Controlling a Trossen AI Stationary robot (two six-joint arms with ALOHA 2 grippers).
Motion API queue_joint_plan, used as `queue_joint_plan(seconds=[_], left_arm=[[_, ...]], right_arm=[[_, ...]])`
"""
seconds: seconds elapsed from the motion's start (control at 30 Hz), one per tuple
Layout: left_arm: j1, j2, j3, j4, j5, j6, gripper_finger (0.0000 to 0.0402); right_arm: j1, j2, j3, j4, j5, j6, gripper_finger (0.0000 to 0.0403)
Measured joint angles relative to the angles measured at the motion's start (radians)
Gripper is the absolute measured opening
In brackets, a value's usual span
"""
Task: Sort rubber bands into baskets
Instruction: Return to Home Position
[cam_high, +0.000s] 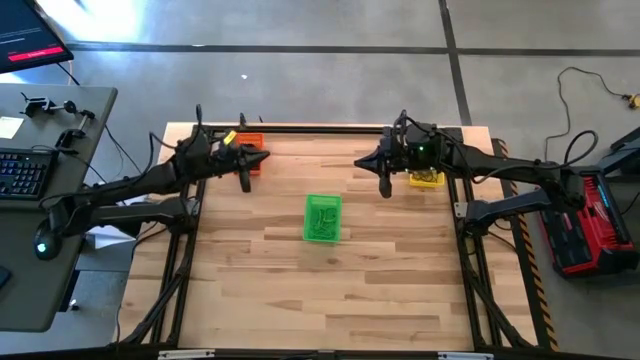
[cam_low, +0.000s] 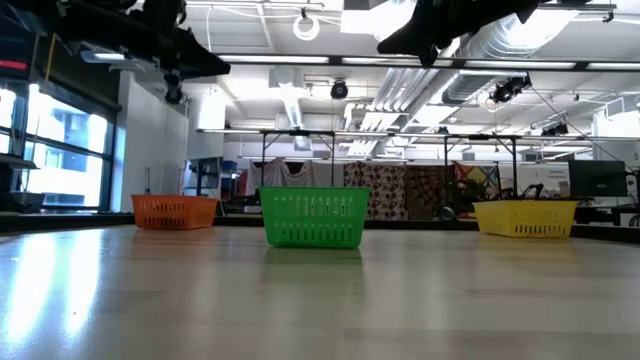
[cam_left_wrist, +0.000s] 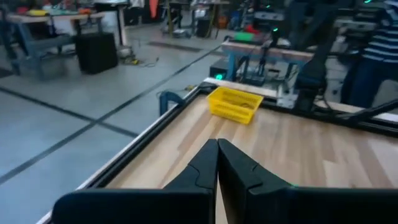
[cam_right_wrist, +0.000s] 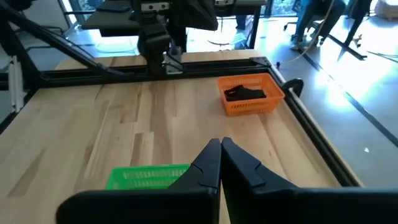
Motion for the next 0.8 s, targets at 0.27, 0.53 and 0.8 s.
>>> queue_joint_plan(seconds=[0.27,0.53,0.8], left_arm=[[-0.046,-0.081,-0.049,0.018,0.008,0.014,0.0],[-0.049,-0.216,-0.049,-0.058,0.016,0.036,0.0],[-0.086,-0.223,-0.124,0.043,0.021,0.003,0.0]], right_arm=[[0.012,0.0,0.0,-0.035,-0.001,0.017,0.0],[0.012,0.0,0.0,-0.04,0.0,0.025,0.0],[0.001,-0.009,-0.245,0.369,-0.06,0.164,0.0]])
